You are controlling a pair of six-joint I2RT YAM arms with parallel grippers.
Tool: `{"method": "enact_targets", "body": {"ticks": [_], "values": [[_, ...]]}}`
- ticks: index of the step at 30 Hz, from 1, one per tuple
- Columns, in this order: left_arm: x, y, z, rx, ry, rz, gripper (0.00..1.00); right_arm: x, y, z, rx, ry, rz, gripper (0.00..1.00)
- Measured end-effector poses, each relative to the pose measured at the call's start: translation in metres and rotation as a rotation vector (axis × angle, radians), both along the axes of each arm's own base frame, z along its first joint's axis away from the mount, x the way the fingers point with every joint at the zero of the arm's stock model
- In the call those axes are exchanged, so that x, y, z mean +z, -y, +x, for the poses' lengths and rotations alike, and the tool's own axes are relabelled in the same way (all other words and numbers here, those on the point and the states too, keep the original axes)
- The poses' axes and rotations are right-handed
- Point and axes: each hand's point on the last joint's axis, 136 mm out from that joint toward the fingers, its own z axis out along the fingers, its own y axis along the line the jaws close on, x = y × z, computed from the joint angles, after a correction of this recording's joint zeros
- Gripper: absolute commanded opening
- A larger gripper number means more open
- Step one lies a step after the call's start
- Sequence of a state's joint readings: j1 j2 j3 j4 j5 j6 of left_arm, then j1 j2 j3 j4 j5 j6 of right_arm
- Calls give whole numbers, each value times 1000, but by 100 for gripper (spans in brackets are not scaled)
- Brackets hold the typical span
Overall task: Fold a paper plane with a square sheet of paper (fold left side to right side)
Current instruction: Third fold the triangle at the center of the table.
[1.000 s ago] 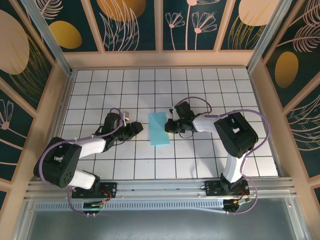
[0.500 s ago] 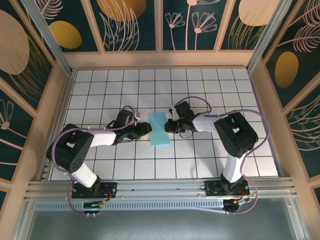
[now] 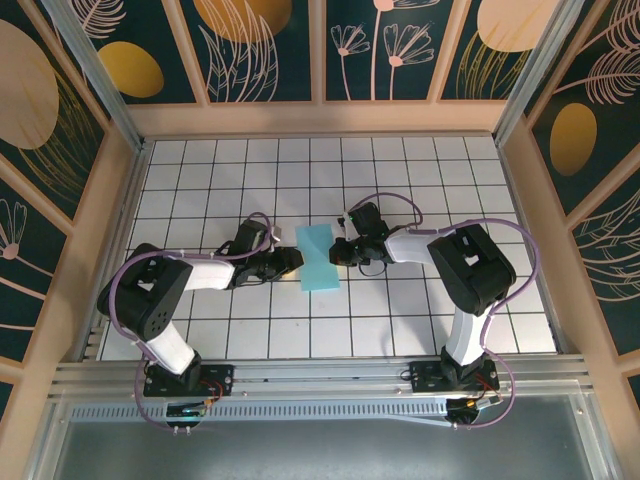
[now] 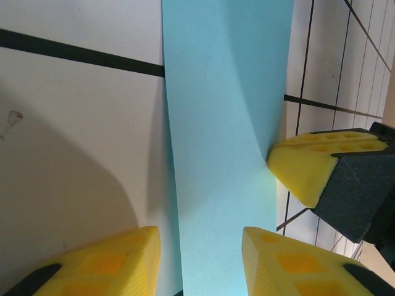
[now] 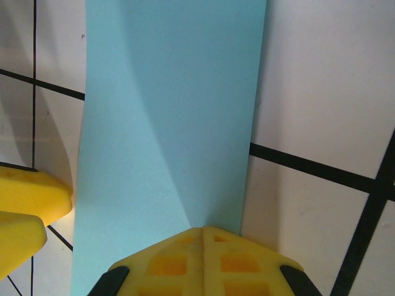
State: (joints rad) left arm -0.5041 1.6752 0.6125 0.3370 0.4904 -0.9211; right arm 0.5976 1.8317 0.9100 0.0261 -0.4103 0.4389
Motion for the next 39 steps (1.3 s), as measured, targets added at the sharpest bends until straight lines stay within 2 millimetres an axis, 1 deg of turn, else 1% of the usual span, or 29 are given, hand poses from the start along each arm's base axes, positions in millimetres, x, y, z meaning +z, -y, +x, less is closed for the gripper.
{"method": "enact_targets", "body": {"ticks": [11,24,27,30,37,39], "values": [[1,8,4,-19,-11,-9,42,0,0,0,0,0,0,0],[2,11,5,-17,-16,-8,44,0,0,0,1,0,0,0],[1,11,6,-7,-18,-6,38,0,0,0,1,0,0,0],[-1,12,6,-6,-21,-1,28,0,-1,-1,2,0,0,0],[-2,11,8,2,-11,18,14,0,-1,-1,2,0,0,0],[-2,11,8,3,-9,20,8,0,-1,-1,1,0,0,0]]}}
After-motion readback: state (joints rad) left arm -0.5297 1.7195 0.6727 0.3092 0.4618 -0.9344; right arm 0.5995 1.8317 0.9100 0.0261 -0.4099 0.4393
